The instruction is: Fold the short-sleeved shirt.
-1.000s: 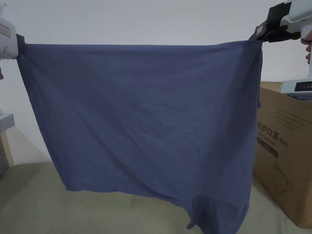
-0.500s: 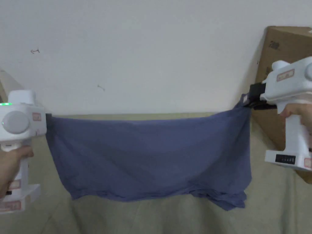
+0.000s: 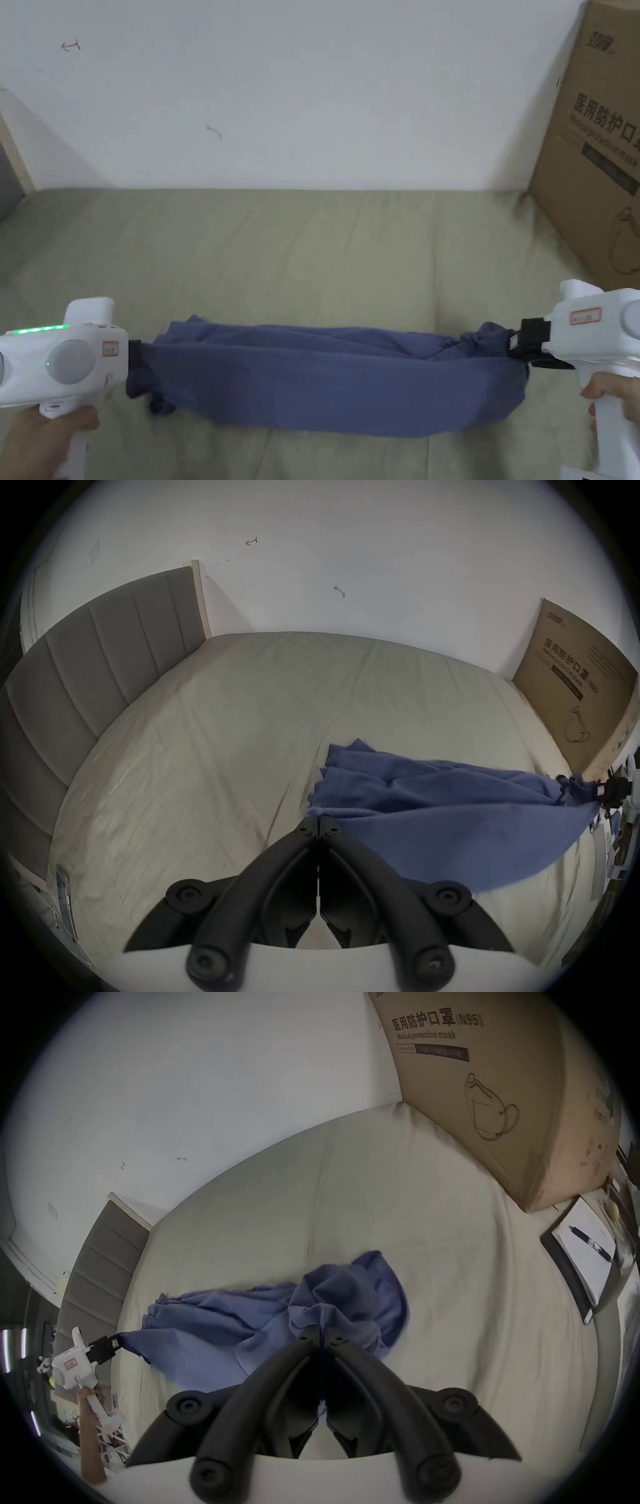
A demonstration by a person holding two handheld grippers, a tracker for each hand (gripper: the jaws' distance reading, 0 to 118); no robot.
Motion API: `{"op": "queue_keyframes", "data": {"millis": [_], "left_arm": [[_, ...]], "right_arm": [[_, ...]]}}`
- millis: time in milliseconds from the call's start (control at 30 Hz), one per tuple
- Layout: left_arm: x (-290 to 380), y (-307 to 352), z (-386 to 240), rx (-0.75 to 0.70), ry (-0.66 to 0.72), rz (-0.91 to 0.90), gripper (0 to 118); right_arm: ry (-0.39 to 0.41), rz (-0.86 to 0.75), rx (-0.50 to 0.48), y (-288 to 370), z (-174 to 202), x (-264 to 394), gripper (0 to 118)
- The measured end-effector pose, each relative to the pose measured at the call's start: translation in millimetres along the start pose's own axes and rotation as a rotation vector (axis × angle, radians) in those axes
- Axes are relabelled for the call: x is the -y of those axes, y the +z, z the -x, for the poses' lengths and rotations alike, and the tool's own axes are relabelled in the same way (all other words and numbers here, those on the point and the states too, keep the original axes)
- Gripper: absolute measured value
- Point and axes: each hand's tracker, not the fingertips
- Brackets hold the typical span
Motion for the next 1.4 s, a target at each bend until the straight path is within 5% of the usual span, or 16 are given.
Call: {"op": "queue_keyframes", "data": {"millis": [233, 667, 1000, 1200, 1267, 1300, 1367, 1400], "left_arm": [[48, 69, 17, 0.039, -0.019, -0.007, 0], [215, 204, 59, 0.072, -0.009, 0.027, 0], [312, 262, 78, 0.047, 0.002, 0.065, 0], [327, 250, 76, 0.051, 0.028, 0.084, 0], [326, 249, 78, 0.064, 0.052, 0.070, 2], [326, 248, 81, 0.057, 0.060, 0.076, 13], [324, 250, 87, 0.067, 0.080, 0.072, 72], [324, 252, 90, 0.073, 0.095, 0.064, 95]], "right_arm": [[-0.022, -0.046, -0.046, 70, -24, 54, 1], [-0.113, -0.104, -0.044, 205, -45, 256, 1], [-0.245, -0.068, -0.009, 240, -77, 365, 1], [-0.233, -0.055, 0.007, 221, -77, 381, 2], [-0.229, -0.056, 0.011, 219, -75, 378, 17], [-0.218, -0.054, 0.028, 221, -72, 376, 34], [-0.186, -0.079, 0.037, 224, -74, 373, 78], [-0.176, -0.085, 0.043, 227, -73, 371, 89]]}}
